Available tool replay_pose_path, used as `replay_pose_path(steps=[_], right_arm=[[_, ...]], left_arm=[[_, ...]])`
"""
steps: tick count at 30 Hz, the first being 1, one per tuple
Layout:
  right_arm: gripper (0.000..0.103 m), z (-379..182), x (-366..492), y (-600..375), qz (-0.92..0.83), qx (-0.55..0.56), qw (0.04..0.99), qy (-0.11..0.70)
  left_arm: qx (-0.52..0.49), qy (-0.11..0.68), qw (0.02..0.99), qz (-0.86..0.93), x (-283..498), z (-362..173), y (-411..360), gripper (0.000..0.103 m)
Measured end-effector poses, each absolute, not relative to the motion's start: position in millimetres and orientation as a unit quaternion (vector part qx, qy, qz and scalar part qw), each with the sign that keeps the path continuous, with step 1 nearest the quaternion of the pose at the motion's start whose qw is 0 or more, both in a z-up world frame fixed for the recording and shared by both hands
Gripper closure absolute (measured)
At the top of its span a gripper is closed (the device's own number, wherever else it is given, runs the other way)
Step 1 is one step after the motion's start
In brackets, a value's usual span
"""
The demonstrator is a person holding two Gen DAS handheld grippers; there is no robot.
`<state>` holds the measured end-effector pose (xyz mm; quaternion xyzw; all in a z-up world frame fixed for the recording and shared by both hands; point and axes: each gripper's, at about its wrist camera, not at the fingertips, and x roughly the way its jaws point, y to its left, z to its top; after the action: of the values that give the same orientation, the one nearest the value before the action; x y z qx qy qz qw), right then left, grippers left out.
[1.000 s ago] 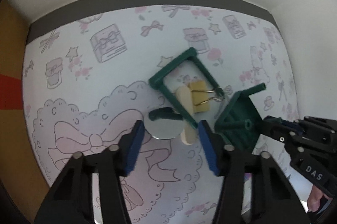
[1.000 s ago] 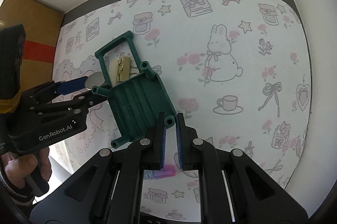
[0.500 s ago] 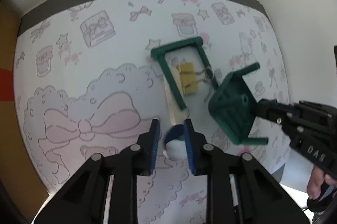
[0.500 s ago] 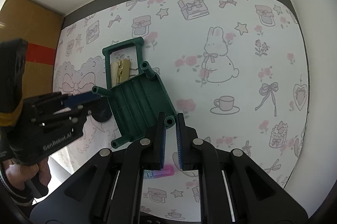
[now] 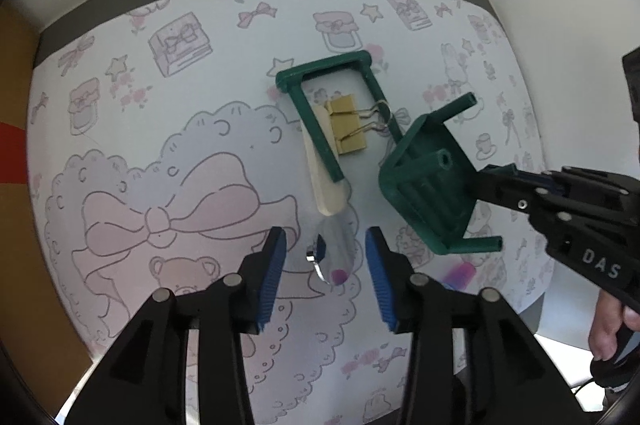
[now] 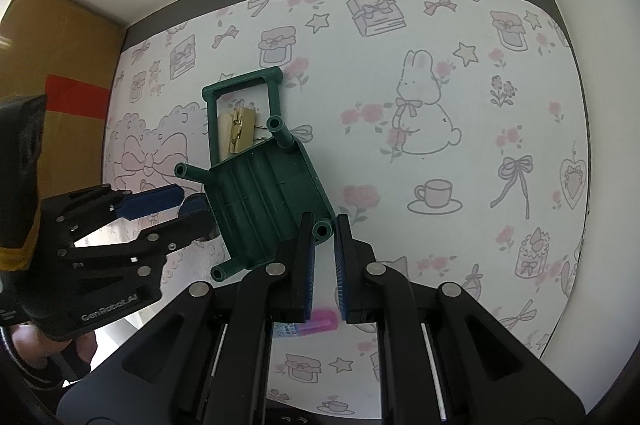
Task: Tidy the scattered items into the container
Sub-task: 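Lift the green chair and silver disc and carry both over the box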
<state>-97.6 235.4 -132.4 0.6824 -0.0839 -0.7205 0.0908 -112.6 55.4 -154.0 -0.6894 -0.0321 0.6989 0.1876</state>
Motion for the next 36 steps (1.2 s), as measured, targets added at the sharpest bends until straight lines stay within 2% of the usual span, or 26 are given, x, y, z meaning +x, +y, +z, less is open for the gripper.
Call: replay_pose_path(steps=[2,3,4,21,36], right_arm=[[0.094,-132,-97,235,-0.720,0.683,0.090,-0.084],[0.094,-132,-97,235,-0.720,0.683,0.090,-0.084],[0.094,-132,-97,235,-0.720,0.683,0.089,-0.084],[0.094,-115,-97,228,-0.733,0.670,0.093,-0.072],[0.094,-45,-76,216,-0.780,0.616,0.092,-0.051]], left_arm=[[-0.691,-0.039,0.192,0.696,-113,-156,56,0.074],[-0.691,-0.041,0.194,0.695,-113,-156,56,0.086],[-0.690,-0.043,0.196,0.696,-113,-154,56,0.089],[-0.662,-0.041,0.206,0.719,-107,-114,47,0.092],[-0.592,-0.045,0.211,0.777,-86,-32,32,0.092]])
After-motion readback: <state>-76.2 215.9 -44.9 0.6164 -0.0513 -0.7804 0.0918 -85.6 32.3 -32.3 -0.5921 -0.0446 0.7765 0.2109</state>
